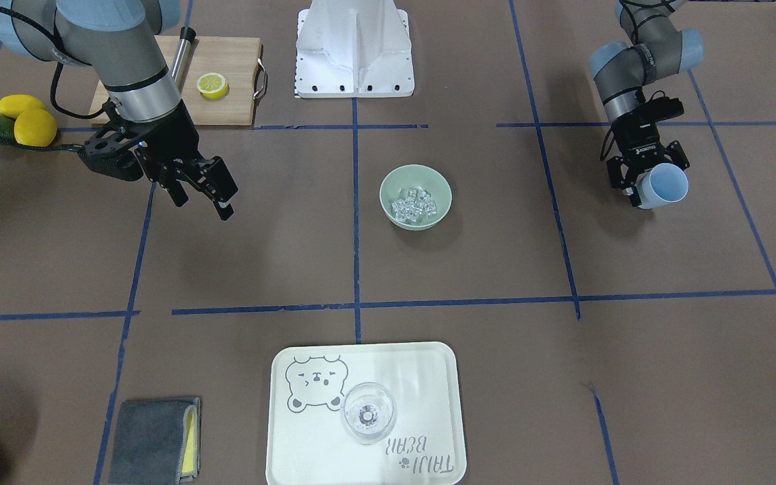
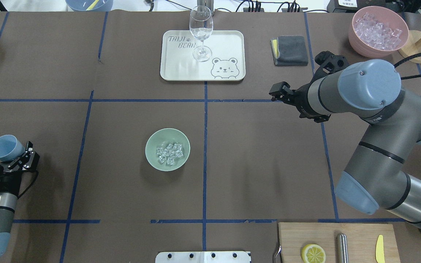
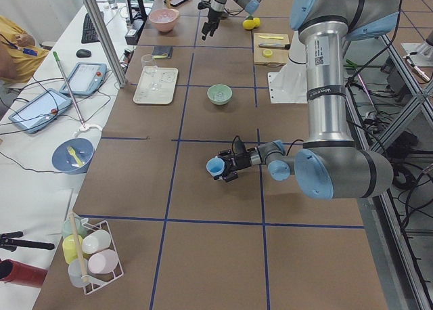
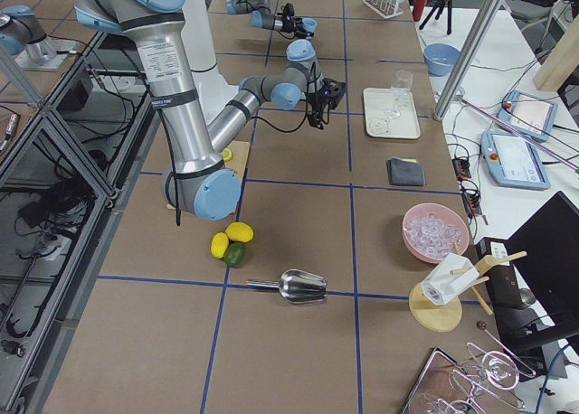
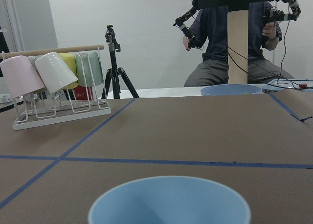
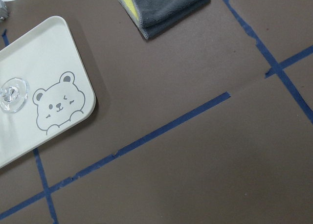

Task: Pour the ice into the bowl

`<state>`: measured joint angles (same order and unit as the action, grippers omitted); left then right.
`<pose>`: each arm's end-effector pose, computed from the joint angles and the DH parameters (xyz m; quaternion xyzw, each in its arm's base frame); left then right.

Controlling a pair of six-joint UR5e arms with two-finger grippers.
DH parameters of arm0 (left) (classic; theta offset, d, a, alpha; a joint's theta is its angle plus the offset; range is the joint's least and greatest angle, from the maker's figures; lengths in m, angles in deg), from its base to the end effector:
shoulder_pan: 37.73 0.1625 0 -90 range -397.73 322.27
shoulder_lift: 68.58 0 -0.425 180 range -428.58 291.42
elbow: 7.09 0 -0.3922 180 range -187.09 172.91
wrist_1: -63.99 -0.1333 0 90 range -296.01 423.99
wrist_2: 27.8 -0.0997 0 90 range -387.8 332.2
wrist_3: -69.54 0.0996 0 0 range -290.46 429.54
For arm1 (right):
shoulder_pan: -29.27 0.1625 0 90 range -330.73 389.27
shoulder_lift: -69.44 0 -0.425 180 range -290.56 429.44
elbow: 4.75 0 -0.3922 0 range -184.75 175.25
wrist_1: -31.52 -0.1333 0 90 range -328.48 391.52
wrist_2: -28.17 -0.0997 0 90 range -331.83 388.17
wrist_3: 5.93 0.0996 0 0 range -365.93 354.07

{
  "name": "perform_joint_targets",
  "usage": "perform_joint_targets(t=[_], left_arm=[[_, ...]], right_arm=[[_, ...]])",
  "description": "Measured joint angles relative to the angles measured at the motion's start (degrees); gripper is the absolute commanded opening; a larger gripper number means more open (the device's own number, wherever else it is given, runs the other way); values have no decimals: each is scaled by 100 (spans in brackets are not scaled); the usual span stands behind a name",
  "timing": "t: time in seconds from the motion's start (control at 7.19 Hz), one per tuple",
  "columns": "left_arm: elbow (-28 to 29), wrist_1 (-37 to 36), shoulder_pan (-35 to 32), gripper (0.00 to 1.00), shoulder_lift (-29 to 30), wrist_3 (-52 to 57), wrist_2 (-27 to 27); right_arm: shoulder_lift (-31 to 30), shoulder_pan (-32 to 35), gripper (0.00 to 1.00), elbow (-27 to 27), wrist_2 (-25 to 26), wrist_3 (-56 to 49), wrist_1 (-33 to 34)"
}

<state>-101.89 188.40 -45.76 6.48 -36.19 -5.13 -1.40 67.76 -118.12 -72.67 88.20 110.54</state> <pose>0.3480 -0.2765 0.6362 0.5290 0.2110 -0.2815 0.7723 -0.3721 -0.4422 0.2769 0.0518 -0.4531 0.2834 0.8436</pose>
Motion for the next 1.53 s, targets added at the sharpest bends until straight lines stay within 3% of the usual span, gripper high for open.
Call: perform_joint_targets(t=[0.42,0.83,1.53], left_arm=[[-373,483,103,100,-453,810,416],[-393,2574,284,100,-967,2355,1228],[-417,4855,269,100,-1609,4234,2863]], right_arm=[[-13,-5,100,4,16,0,0],[7,-8,100,4,21,5,0],[24,-3,100,-6,21,6,0]])
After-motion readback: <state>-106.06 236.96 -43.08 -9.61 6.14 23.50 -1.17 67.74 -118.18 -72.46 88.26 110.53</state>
